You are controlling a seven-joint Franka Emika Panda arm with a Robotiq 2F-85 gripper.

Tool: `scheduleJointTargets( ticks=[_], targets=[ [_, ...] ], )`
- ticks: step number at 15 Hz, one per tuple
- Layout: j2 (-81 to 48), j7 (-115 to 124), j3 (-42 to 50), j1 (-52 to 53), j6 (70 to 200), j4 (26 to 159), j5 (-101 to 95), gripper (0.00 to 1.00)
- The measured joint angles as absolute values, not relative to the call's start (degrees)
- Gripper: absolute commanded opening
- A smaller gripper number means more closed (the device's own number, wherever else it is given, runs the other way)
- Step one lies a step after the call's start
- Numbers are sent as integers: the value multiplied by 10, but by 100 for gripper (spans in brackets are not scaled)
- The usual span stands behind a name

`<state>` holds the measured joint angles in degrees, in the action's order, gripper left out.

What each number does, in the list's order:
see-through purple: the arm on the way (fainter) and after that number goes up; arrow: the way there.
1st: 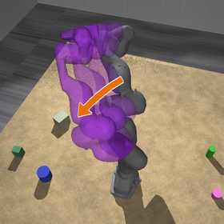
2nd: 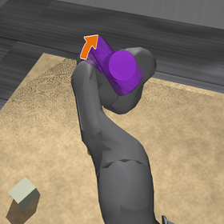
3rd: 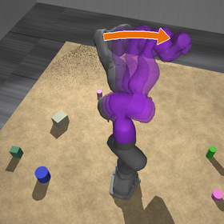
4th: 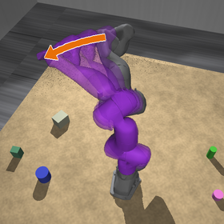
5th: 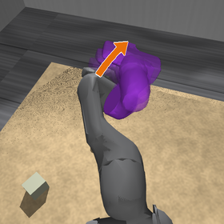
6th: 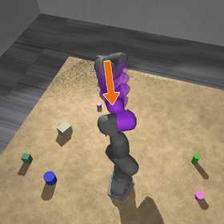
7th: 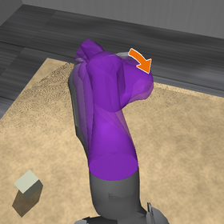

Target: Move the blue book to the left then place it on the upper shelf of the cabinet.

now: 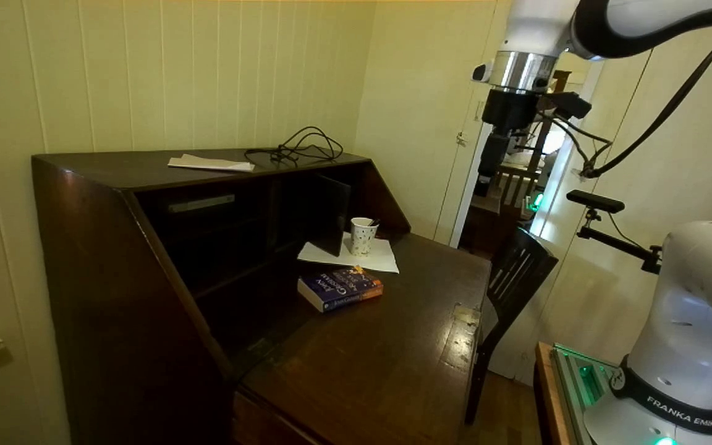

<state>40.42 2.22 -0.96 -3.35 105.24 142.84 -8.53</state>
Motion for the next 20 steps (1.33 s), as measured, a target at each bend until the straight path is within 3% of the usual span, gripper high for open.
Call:
scheduleJointTargets(
  ticks=[7, 11, 20],
  targets=[
    [279, -170, 39, -15, 1180, 1432, -124, 100],
    [206, -150, 39, -27, 1228, 1429, -168, 100],
    [201, -156, 33, -21, 1289, 1448, -174, 100]
  ],
)
